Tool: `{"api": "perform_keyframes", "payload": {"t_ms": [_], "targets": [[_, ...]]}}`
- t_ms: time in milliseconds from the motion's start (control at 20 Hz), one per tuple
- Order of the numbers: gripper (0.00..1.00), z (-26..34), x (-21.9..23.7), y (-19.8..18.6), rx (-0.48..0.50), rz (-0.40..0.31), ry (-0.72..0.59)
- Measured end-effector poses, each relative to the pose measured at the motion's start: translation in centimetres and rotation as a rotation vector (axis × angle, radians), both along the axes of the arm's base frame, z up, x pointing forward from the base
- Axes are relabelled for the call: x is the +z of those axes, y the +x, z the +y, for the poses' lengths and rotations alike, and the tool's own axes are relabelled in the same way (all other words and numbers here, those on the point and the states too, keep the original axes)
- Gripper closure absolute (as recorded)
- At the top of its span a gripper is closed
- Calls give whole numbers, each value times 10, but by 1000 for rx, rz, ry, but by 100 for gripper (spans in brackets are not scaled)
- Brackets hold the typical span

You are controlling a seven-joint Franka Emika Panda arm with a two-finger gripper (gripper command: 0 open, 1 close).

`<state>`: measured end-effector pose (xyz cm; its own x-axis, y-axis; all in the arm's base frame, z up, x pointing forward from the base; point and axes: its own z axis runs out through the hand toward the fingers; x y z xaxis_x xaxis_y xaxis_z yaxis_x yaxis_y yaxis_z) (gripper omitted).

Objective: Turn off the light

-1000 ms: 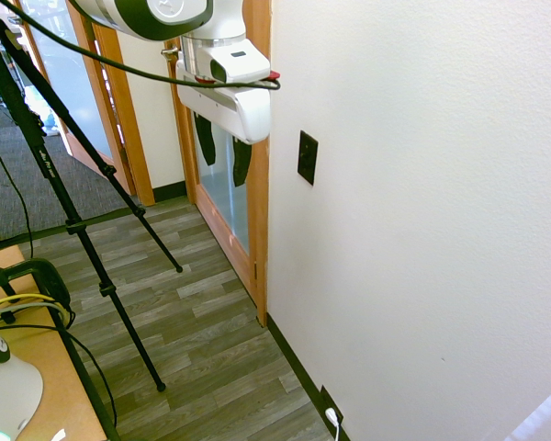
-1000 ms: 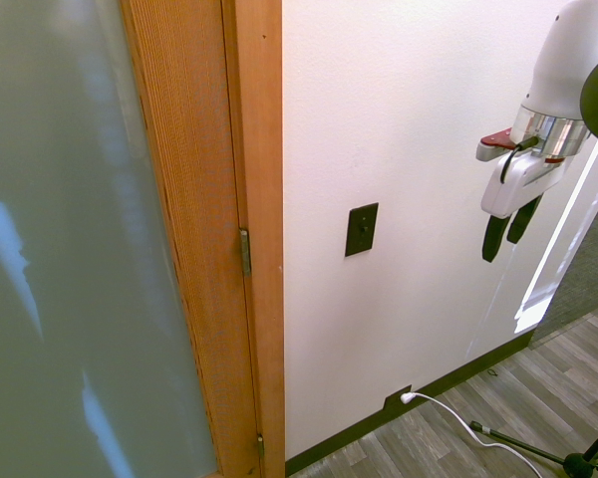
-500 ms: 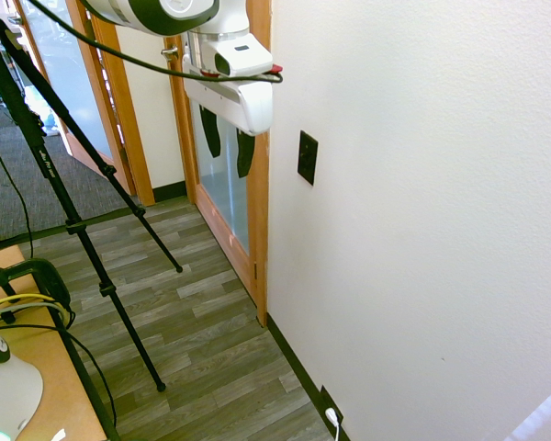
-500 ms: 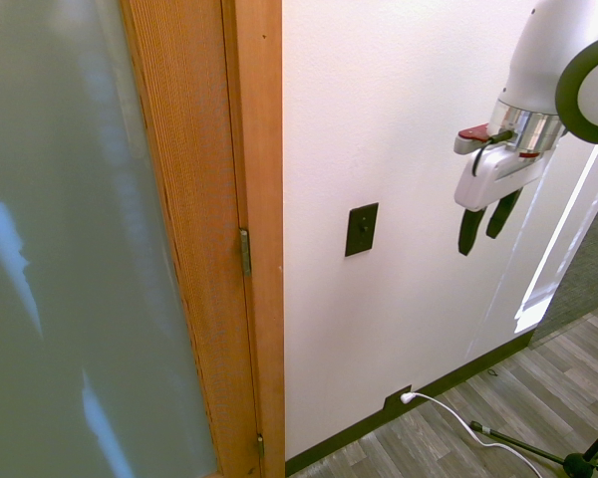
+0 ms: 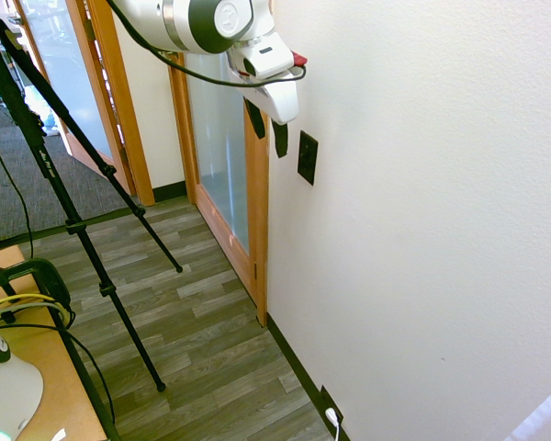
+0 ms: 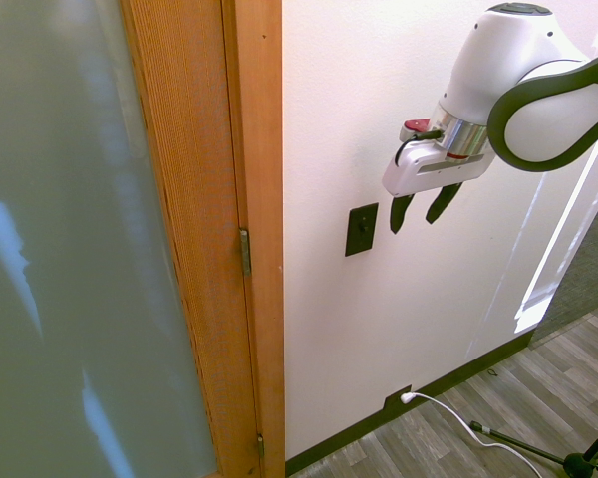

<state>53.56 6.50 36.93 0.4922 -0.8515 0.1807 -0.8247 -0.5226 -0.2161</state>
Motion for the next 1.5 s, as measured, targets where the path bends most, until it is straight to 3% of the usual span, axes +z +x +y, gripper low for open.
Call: {"api": "perform_keyframes", "payload": {"t_ms": [350, 400, 1500], "targets": [[0, 13, -13, 16, 11, -86, -35], [100, 13, -16, 20, 3, -96, -37], [100, 10, -42, 67, -31, -159, -66]]}}
